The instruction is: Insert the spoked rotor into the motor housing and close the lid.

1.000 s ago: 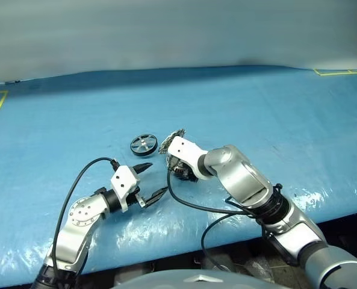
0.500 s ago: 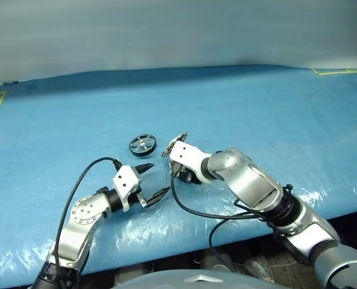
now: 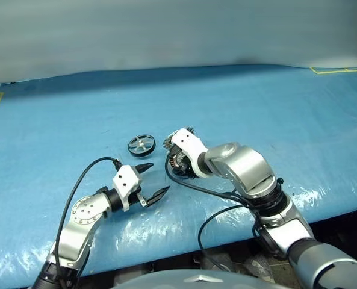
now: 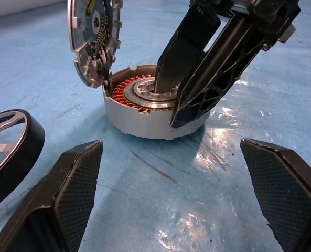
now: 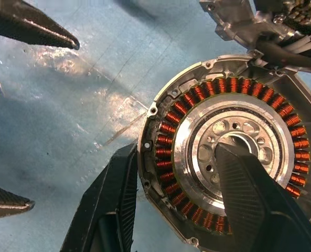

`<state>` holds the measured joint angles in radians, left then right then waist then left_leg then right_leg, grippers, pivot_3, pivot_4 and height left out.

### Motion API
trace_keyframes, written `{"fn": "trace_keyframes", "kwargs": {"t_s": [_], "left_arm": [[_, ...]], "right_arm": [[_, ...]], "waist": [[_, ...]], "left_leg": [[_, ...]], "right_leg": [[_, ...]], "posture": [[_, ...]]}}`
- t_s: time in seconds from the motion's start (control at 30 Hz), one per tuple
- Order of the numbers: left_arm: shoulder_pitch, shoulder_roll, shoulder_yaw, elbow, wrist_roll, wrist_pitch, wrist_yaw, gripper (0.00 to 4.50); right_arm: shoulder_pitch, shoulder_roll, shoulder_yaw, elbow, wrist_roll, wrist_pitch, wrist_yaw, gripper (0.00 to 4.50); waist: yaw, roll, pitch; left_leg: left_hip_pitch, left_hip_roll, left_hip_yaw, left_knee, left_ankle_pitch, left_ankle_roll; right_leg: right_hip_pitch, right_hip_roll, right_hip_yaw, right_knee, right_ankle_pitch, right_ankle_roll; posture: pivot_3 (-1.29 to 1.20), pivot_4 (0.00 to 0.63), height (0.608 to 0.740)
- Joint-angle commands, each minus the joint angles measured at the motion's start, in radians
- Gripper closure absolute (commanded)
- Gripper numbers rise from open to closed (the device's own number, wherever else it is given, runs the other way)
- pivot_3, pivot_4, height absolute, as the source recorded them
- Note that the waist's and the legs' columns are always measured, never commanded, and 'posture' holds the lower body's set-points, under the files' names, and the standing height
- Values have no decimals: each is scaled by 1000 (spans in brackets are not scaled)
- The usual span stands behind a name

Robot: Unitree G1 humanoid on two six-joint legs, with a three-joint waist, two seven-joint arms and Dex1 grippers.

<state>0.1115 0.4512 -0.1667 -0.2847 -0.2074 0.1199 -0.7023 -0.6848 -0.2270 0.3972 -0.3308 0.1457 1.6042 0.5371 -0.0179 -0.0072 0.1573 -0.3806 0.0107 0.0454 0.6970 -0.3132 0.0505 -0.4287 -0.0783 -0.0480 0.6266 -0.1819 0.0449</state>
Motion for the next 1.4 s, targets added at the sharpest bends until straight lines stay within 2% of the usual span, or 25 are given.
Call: {"fn": "trace_keyframes", "kwargs": {"t_s": [0.03,0.3,0.5,0.77,1.0,1.1,1.17,1.27,1.33,1.4], "left_arm": [[1,-6,-5,-12,-7,-10,-7,0],[0,-7,-8,-9,-1,-12,-8,0],[2,-8,-10,-8,2,-13,-7,0],[8,-9,-11,-14,7,-12,-5,0],[18,-3,-6,-29,-16,-9,-30,0],[18,12,7,-44,-27,-11,-51,0],[17,18,26,-56,-40,-18,-53,0],[15,19,54,-76,-58,-32,-48,0],[21,19,64,-91,-66,-34,-48,0],[29,22,66,-105,-69,-41,-50,0]], "right_arm": [[3,27,-34,10,75,10,-39,2549],[-6,-2,20,9,141,10,-133,2549],[-16,-16,22,0,190,10,-153,620],[-17,-12,-56,-41,261,10,-182,620],[-40,-87,-117,-186,377,9,-133,620],[-25,-204,-93,-264,386,-113,-66,620],[15,-403,40,-333,269,-355,5,620],[195,-570,23,-354,179,-695,93,620],[344,-581,-69,-336,143,-881,75,620],[489,-533,-192,-303,147,-944,12,620]], "waist": [[-3,0,0],[-8,0,0],[-6,0,0],[-5,0,0],[-6,1,0],[-3,1,1],[0,2,1],[6,0,1],[7,-1,0],[5,-1,0]], "left_leg": [[0,0,0,0,0,0],[0,1,0,0,-1,1],[0,0,-1,0,-1,2],[0,0,-1,-1,-1,2],[-1,0,-1,-2,-1,3],[-2,0,-1,-2,-2,3],[-2,0,-1,-1,-2,4],[-2,-2,-1,-2,-4,6],[-2,-1,-1,-2,-4,5],[-2,-1,1,-2,-4,2]], "right_leg": [[0,0,0,0,0,0],[0,1,0,0,0,0],[0,1,0,0,0,0],[-1,0,0,0,0,0],[-2,0,0,0,0,1],[-1,0,0,-1,0,1],[-2,0,0,-2,-1,0],[-1,-2,0,-2,-4,5],[-1,-2,0,-2,-5,7],[-1,-2,1,-2,-6,9]], "posture": [[0,150,740],[0,150,740],[0,150,740],[0,150,740],[0,150,740],[0,150,740],[0,150,740],[0,150,740],[0,150,740],[0,150,740]]}}
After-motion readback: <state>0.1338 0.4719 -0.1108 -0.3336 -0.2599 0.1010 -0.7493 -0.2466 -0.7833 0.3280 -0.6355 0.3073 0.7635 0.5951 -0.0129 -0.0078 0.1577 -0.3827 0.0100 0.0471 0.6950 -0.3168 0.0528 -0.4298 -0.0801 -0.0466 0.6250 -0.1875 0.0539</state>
